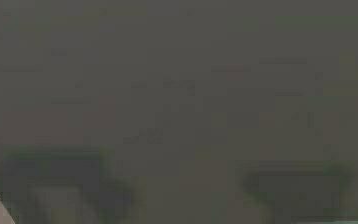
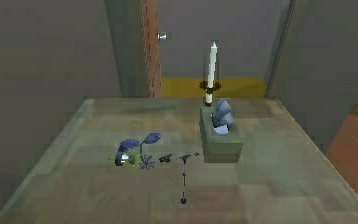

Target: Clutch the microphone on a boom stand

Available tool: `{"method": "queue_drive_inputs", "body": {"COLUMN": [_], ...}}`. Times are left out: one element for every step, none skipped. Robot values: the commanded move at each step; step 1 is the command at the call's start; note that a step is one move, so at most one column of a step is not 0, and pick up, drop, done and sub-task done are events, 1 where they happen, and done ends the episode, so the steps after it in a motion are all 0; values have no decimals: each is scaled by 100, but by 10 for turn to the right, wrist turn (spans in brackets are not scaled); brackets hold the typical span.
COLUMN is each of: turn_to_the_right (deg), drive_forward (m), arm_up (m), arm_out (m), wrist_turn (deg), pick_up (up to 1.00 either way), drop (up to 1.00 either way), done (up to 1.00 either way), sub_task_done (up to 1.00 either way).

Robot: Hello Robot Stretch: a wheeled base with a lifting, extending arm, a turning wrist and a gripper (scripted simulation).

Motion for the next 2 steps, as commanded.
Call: {"method": "queue_drive_inputs", "body": {"turn_to_the_right": [0, 0], "drive_forward": [0, 0], "arm_up": [50, 38], "arm_out": [0, 0], "wrist_turn": [0, 0], "pick_up": [0, 0], "drop": [0, 0], "done": [0, 0], "sub_task_done": [0, 0]}}
